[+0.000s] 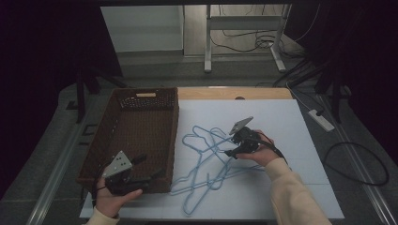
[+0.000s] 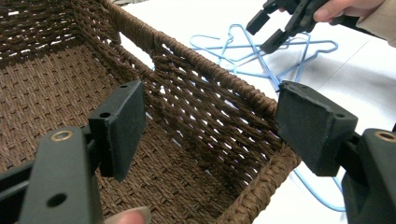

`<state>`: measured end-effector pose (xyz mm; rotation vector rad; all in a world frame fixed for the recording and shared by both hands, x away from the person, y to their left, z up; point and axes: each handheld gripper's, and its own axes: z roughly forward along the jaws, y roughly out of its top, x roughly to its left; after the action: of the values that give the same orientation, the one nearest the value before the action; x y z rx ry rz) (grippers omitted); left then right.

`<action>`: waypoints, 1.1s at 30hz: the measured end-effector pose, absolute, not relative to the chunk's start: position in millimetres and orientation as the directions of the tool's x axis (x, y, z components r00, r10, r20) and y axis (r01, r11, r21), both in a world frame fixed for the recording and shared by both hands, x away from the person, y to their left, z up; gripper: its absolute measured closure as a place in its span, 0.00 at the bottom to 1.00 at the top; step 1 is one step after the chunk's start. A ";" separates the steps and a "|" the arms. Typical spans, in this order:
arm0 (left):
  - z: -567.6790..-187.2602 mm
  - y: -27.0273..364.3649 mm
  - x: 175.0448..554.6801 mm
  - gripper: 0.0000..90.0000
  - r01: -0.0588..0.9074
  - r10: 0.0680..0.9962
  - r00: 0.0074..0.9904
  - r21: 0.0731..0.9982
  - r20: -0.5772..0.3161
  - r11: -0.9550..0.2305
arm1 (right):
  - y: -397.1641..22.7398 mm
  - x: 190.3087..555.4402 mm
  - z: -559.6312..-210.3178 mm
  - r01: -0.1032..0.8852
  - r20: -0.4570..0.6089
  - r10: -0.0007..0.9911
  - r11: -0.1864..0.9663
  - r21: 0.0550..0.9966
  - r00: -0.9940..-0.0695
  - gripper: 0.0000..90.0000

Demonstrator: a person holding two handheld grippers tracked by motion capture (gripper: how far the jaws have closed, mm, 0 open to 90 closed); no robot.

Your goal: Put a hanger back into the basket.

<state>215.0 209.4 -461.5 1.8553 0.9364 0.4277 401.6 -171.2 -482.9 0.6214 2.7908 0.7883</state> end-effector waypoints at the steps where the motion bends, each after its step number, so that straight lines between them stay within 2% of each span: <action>1: -461.4 209.6 215.0 0.28 0.416 0.760 0.641 0.880 -0.108 -0.227 | -168.1 403.5 -484.8 0.338 -0.059 0.428 0.784 0.520 -0.902 0.44; 14: -461.0 210.3 215.0 0.28 0.415 0.761 0.639 0.882 -0.108 -0.223 | -153.2 419.4 -503.1 0.316 -0.045 0.365 0.855 0.411 -0.930 0.64; 22: -461.2 208.6 214.9 0.28 0.413 0.759 0.643 0.881 -0.103 -0.231 | -146.0 420.4 -501.4 0.246 -0.031 0.278 0.889 0.385 -0.960 0.89; 29: -461.4 208.8 215.0 0.28 0.414 0.759 0.643 0.881 -0.105 -0.229 | -143.2 412.5 -500.2 0.096 -0.128 0.151 0.930 0.355 -0.980 0.95; 33: -461.1 209.0 214.8 0.28 0.414 0.759 0.642 0.881 -0.105 -0.228 | -147.0 406.5 -497.6 0.070 -0.149 0.128 0.936 0.344 -0.980 0.97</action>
<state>214.8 209.0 -461.1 1.8555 0.9339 0.4303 406.5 -147.0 -497.6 0.1505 2.9235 0.5099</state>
